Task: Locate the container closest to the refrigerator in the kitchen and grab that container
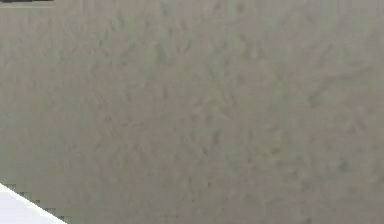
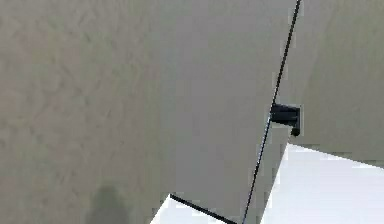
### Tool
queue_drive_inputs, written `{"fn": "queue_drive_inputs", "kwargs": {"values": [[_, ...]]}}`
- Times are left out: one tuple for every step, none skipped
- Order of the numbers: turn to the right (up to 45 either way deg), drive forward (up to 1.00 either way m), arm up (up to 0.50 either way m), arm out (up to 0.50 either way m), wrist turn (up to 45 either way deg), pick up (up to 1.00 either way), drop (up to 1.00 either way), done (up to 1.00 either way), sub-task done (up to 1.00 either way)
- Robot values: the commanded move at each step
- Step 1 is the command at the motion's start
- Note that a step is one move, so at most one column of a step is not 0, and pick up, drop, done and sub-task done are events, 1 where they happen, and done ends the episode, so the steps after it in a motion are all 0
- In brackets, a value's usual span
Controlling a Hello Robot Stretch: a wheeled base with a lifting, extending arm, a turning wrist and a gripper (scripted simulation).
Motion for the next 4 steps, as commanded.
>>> {"fn": "queue_drive_inputs", "kwargs": {"values": [[45.0,0.0,0.0,0.0,0.0,0.0,0.0,0.0,0.0],[45.0,0.0,0.0,0.0,0.0,0.0,0.0,0.0,0.0],[45.0,0.0,0.0,0.0,0.0,0.0,0.0,0.0,0.0],[24.0,0.0,0.0,0.0,0.0,0.0,0.0,0.0,0.0]]}}
